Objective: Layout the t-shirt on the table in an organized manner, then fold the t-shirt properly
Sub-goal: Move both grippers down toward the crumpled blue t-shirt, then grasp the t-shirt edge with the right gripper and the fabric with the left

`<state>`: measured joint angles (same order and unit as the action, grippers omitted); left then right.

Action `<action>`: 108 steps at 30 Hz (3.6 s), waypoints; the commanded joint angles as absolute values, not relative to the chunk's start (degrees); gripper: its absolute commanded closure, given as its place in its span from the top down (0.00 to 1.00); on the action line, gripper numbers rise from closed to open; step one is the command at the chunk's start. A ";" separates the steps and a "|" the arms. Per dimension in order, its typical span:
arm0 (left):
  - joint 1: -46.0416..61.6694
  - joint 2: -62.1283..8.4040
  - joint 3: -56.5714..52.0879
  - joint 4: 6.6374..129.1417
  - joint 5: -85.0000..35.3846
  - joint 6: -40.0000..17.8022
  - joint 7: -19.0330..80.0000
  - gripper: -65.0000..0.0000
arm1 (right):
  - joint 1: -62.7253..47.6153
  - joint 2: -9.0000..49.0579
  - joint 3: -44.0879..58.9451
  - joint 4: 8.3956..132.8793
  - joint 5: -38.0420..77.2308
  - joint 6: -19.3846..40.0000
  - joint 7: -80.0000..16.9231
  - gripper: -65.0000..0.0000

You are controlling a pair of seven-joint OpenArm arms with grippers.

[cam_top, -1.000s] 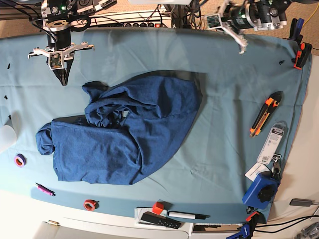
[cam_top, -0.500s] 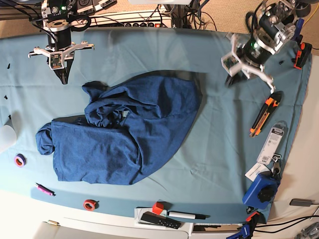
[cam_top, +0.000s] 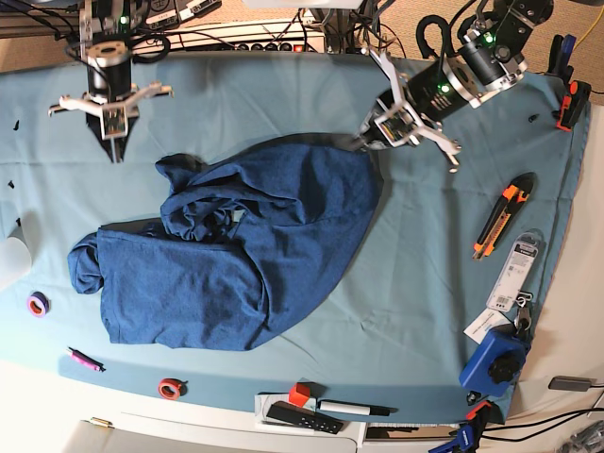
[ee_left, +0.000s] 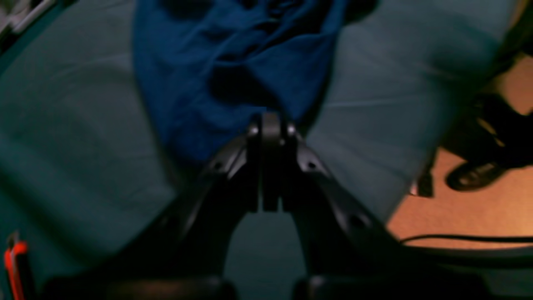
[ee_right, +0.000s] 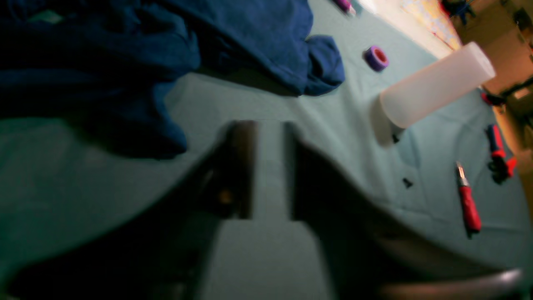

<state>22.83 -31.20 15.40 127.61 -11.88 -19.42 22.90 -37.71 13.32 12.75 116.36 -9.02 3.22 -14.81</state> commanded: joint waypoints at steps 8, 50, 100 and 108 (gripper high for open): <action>22.65 -29.52 15.16 128.64 -10.52 -16.08 21.76 0.36 | -28.82 13.96 13.13 117.34 -9.23 1.10 -14.70 0.45; 21.76 -29.47 15.16 128.49 -10.52 -13.08 22.76 0.45 | -0.67 22.85 3.57 80.12 -28.32 0.60 -19.00 0.58; 18.87 -29.04 15.16 128.38 -10.52 -10.07 25.08 0.45 | 5.39 23.20 0.69 80.53 -31.33 4.45 -31.20 0.00; 18.85 -29.06 15.16 127.72 -10.50 -10.07 25.06 0.45 | 1.48 25.52 0.69 86.41 -31.48 4.47 -37.69 0.00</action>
<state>19.16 -28.69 15.31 127.02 -10.20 -10.28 26.52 0.67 24.53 0.32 85.52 -30.83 5.13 -38.39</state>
